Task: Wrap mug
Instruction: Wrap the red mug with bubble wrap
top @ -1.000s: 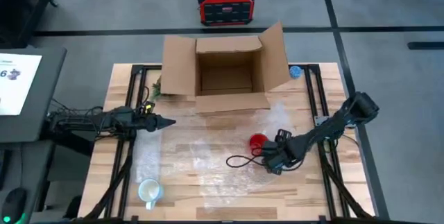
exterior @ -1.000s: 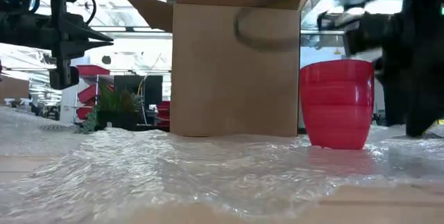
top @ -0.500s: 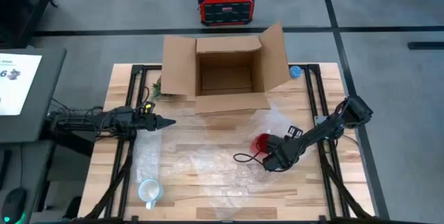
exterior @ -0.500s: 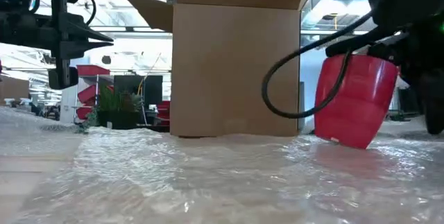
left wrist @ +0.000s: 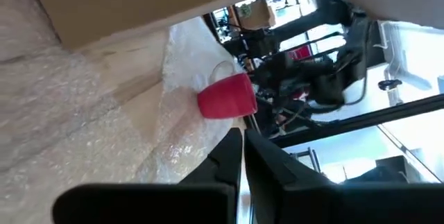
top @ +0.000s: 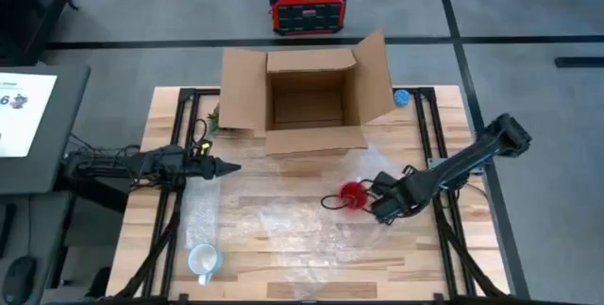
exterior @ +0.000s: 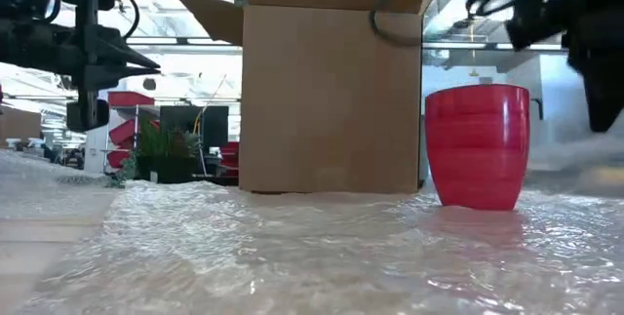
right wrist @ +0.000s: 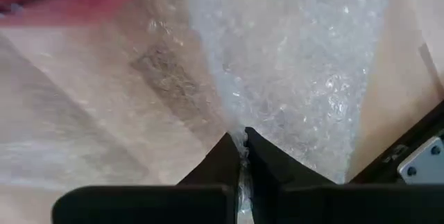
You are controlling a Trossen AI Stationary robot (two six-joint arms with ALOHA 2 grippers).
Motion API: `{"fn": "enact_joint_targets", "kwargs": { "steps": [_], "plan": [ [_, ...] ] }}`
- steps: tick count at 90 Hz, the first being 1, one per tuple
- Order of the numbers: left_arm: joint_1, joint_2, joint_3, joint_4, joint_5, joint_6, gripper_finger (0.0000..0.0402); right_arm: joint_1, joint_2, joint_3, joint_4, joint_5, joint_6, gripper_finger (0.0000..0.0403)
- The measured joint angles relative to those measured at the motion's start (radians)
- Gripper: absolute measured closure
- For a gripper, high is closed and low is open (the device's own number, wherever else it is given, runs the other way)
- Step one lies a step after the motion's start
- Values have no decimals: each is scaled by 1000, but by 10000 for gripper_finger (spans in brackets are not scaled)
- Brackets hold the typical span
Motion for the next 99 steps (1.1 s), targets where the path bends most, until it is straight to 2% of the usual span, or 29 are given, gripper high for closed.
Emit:
{"fn": "enact_joint_targets", "kwargs": {
  "steps": [17, 38, 59, 68, 89, 99],
  "plan": [
    [0, 2, 0, 4, 1, 11, 402, 0, -118, 101, -115, 30, 18, 403],
    [0, 2, 0, 15, 2, 15, 402, -25, -117, 335, -227, 109, 17, 403],
    [0, 2, -1, 27, 3, 30, 402, -103, -119, 457, -230, 112, 93, 403],
    [0, 2, -1, 32, 3, 34, 402, -115, -118, 482, -154, 110, 55, 403],
    [0, 2, -2, 36, 3, 34, 402, -109, -101, 488, 228, 26, -114, 403],
    [0, 2, -2, 37, 4, 35, 402, -102, -63, 488, 305, -24, -163, 403]
  ]
}}
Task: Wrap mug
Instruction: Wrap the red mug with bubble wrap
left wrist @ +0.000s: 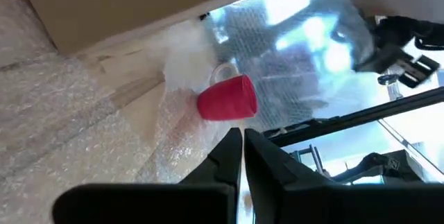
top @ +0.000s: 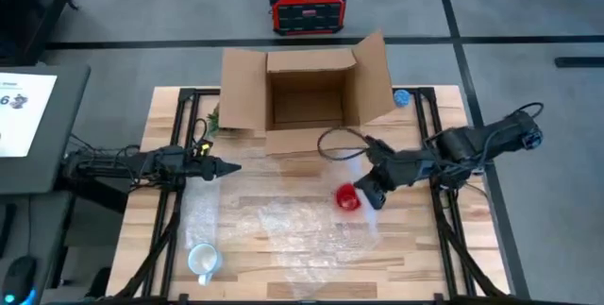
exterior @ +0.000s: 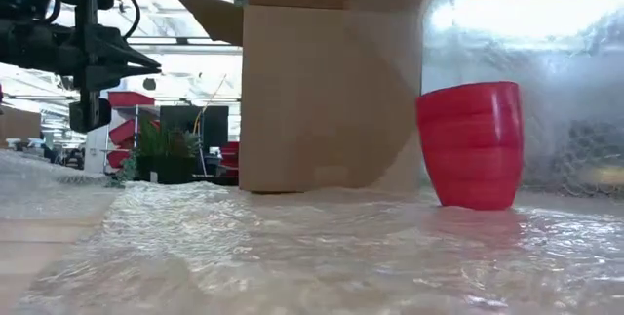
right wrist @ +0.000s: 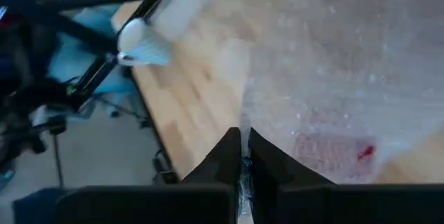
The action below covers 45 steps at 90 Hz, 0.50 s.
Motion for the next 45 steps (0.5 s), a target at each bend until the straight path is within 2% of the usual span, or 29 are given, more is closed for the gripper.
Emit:
{"fn": "enact_joint_targets", "kwargs": {
  "steps": [29, 45],
  "plan": [
    [0, 0, 0, 1, 0, 6, 402, 1, 214, 0, 9, -174, -83, 403],
    [0, 0, 0, 1, 0, 7, 402, 1, 329, 0, 123, -271, -144, 403]
  ]
}}
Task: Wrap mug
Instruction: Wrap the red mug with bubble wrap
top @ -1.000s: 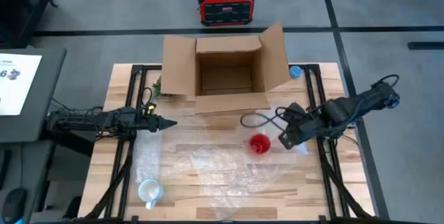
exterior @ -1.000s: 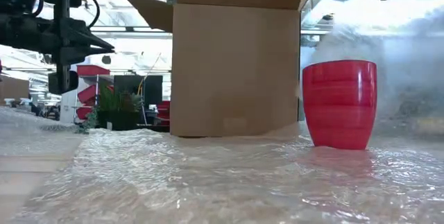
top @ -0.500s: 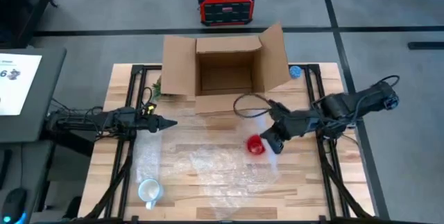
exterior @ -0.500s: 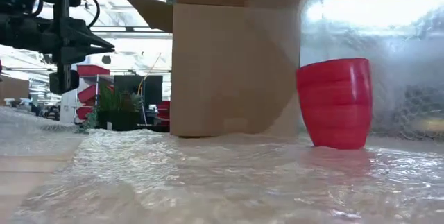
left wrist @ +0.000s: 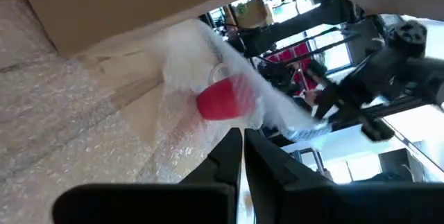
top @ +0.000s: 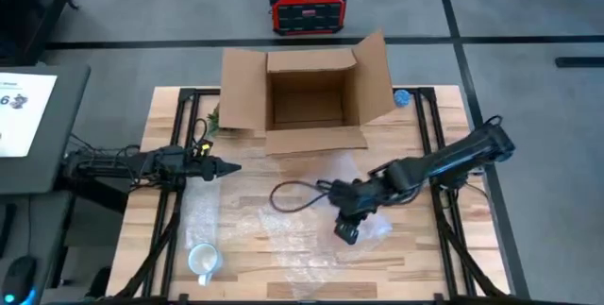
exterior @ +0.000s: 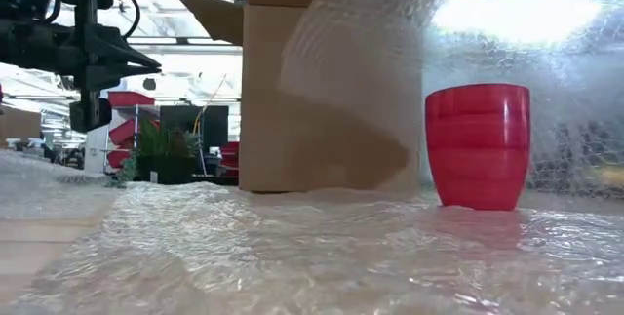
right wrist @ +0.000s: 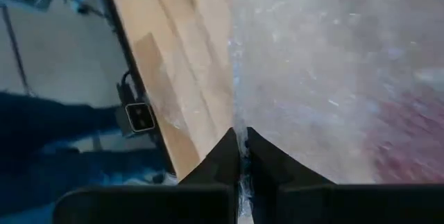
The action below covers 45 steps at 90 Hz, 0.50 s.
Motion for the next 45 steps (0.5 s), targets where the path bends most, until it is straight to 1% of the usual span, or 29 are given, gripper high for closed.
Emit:
{"fn": "enact_joint_targets", "kwargs": {
  "steps": [12, 24, 29, 36, 45],
  "plan": [
    [0, 0, 0, 0, 0, 0, 402, -3, 75, 0, 84, -20, -29, 403],
    [0, 0, 0, -2, 1, 0, 402, -23, 142, 0, 85, -21, -61, 403],
    [0, 0, 0, -3, 1, 0, 402, -35, 164, 0, 85, -39, -86, 401],
    [0, 0, 0, -4, 2, -6, 402, -58, 191, 0, 109, -96, -118, 386],
    [0, 0, 1, -5, 9, -7, 402, -87, 209, 0, 141, -164, -146, 349]
  ]
}}
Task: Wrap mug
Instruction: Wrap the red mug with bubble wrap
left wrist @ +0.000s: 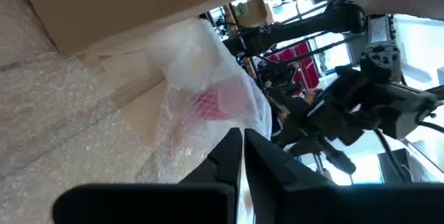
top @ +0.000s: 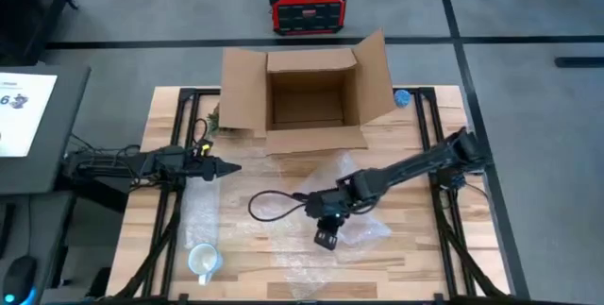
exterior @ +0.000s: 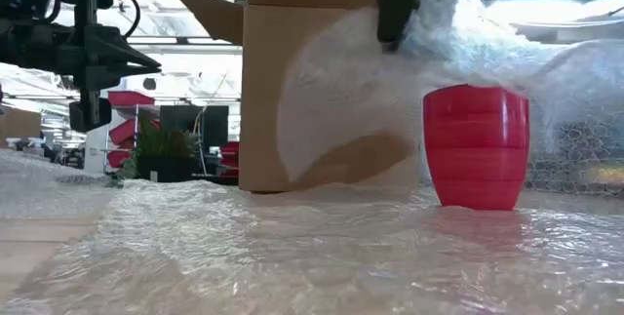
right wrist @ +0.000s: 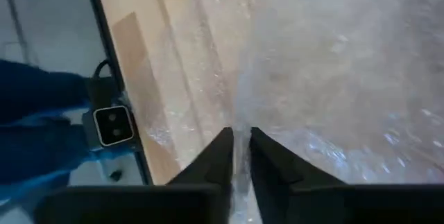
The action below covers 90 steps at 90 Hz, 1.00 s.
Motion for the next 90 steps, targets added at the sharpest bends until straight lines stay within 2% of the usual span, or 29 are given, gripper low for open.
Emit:
{"fn": "enact_joint_targets", "kwargs": {
  "steps": [11, 22, 43, 52, 64, 74, 90],
  "plan": [
    [0, 0, 0, -2, 15, -6, 402, -32, -10, 0, 25, -111, -34, 301],
    [0, 0, 0, -3, 28, -9, 402, -50, -80, -2, 52, -193, -28, 267],
    [0, 0, 0, -3, 27, -4, 402, -49, -260, -1, 44, -204, -2, 251],
    [0, 0, 0, -4, 27, -1, 402, -38, -303, 1, 46, -163, -3, 253],
    [0, 0, 1, -7, 27, 2, 402, -40, -295, -4, 18, -143, -10, 248],
    [0, 0, 1, -7, 27, 3, 402, -54, -253, -19, 9, -145, -35, 226],
    [0, 2, 2, -14, 26, 2, 402, -53, -238, -23, 23, -206, -64, 198]
  ]
}}
